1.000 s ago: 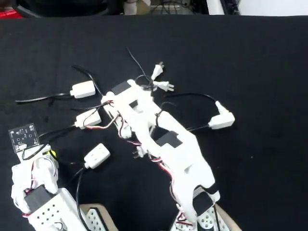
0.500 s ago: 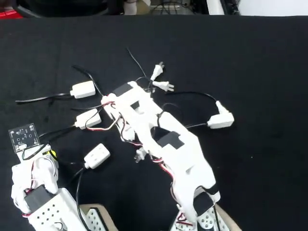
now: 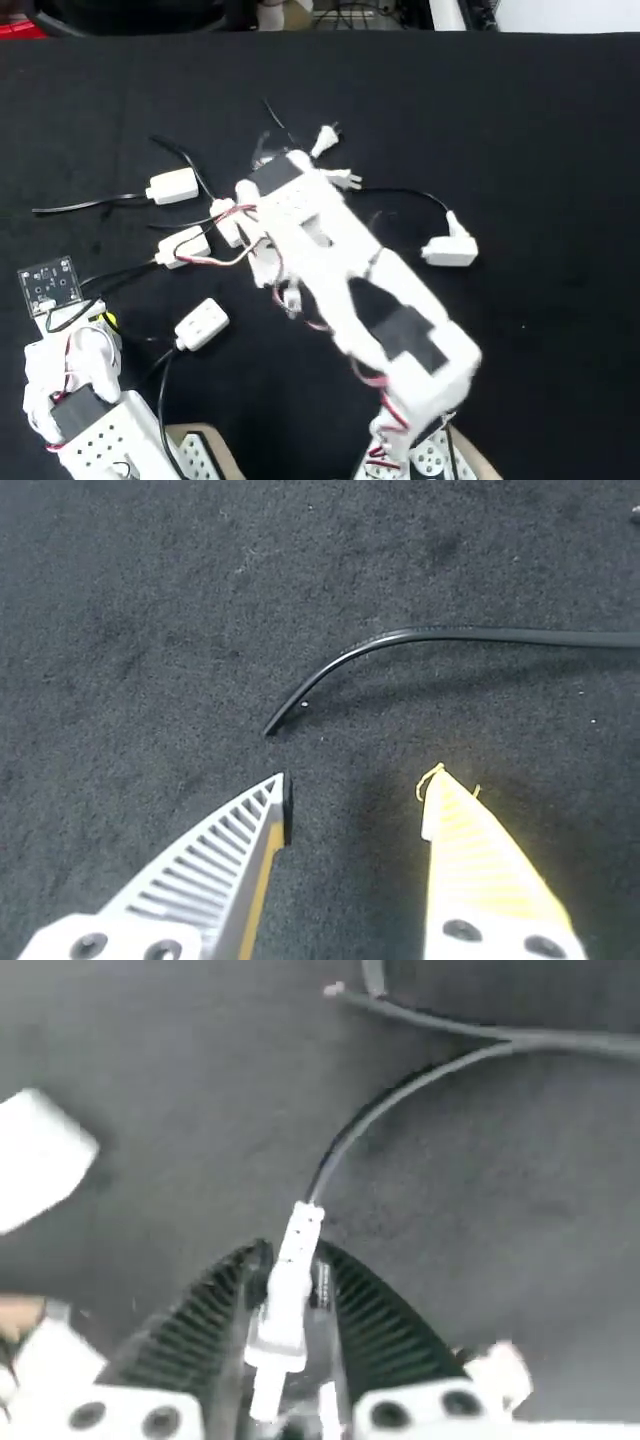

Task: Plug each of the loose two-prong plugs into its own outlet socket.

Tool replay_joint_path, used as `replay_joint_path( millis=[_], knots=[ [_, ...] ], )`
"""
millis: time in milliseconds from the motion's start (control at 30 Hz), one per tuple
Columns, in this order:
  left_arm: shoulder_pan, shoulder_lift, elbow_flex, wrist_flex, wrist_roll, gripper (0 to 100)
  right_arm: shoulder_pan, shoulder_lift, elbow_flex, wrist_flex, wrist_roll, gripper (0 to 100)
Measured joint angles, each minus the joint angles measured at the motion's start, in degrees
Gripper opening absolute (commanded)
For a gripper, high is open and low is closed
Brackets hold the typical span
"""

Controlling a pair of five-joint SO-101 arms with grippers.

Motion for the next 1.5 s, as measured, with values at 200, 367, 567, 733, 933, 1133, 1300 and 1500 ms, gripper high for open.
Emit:
replay_joint_path(
  millis=[200,367,567,733,933,1133,1300,1500],
  knots=[
    [0.00,0.00,0.00,0.00,0.00,22,0.00,-12.22,0.00,0.00,17.93,1.1],
    [0.00,0.00,0.00,0.00,0.00,22,0.00,-13.10,0.00,-0.62,25.67,1.1],
    [0.00,0.00,0.00,0.00,0.00,22,0.00,-13.63,-1.93,-1.76,29.71,1.1],
    [0.00,0.00,0.00,0.00,0.00,22,3.60,-13.71,0.62,-11.25,30.59,1.1],
    [0.00,0.00,0.00,0.00,0.00,22,5.54,-13.63,23.56,-30.68,29.36,1.1],
    [0.00,0.00,0.00,0.00,0.00,22,5.54,-13.36,39.12,-38.86,25.58,1.3],
    [0.00,0.00,0.00,0.00,0.00,22,5.54,-5.54,38.07,-37.19,24.88,11.1],
    [0.00,0.00,0.00,0.00,0.00,22,5.01,9.58,19.25,-21.19,24.18,18.7]
  ],
)
